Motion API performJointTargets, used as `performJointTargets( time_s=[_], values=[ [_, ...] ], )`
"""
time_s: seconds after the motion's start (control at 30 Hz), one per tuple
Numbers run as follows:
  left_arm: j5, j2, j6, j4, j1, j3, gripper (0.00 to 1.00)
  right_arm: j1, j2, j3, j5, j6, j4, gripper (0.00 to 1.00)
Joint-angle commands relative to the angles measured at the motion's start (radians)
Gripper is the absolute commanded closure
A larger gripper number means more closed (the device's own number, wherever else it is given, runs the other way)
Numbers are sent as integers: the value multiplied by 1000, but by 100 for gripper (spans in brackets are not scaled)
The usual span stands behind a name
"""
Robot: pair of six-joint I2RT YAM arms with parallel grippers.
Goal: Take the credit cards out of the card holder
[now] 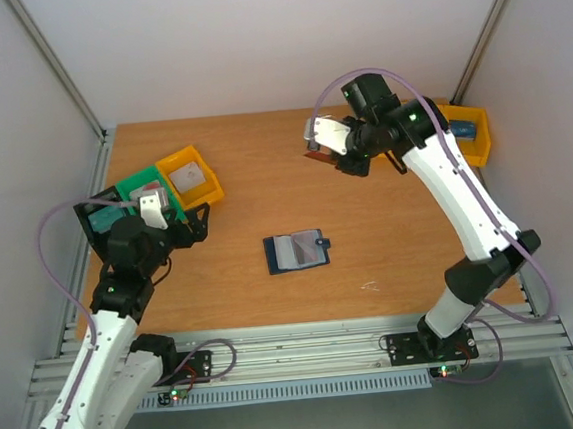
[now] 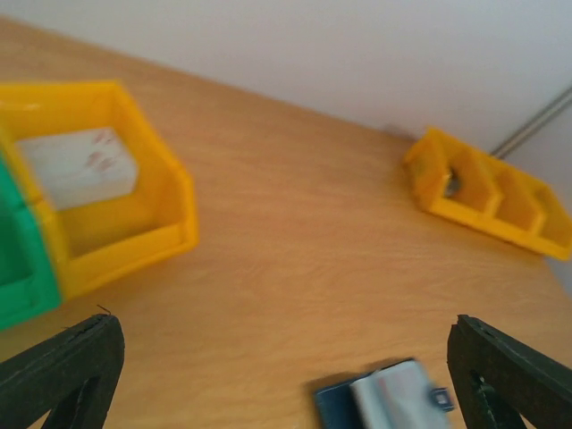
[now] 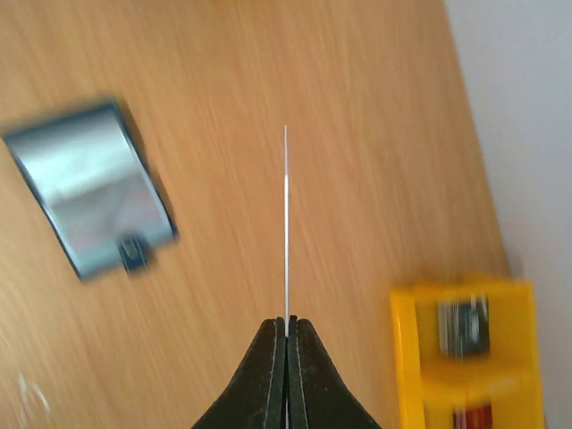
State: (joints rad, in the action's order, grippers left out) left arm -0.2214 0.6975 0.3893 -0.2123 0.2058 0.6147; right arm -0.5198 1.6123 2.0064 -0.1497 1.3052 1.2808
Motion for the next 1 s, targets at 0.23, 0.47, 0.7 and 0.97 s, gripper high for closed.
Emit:
performJointTargets(
  time_s=[0.23, 0.47, 0.7, 0.97],
  values=[
    [44, -37, -18, -11, -146, -114, 1, 352, 176, -96, 420, 331, 52, 99],
    [24, 102, -30, 58, -180, -85, 1, 505, 359, -120, 469, 466, -318, 99],
    [-21, 266, -135, 158, -180, 6, 1, 578, 519, -129, 473, 591, -772, 99],
    [-37, 411, -163, 174, -180, 142, 1, 631, 633, -106, 507, 696, -975, 99]
  ],
)
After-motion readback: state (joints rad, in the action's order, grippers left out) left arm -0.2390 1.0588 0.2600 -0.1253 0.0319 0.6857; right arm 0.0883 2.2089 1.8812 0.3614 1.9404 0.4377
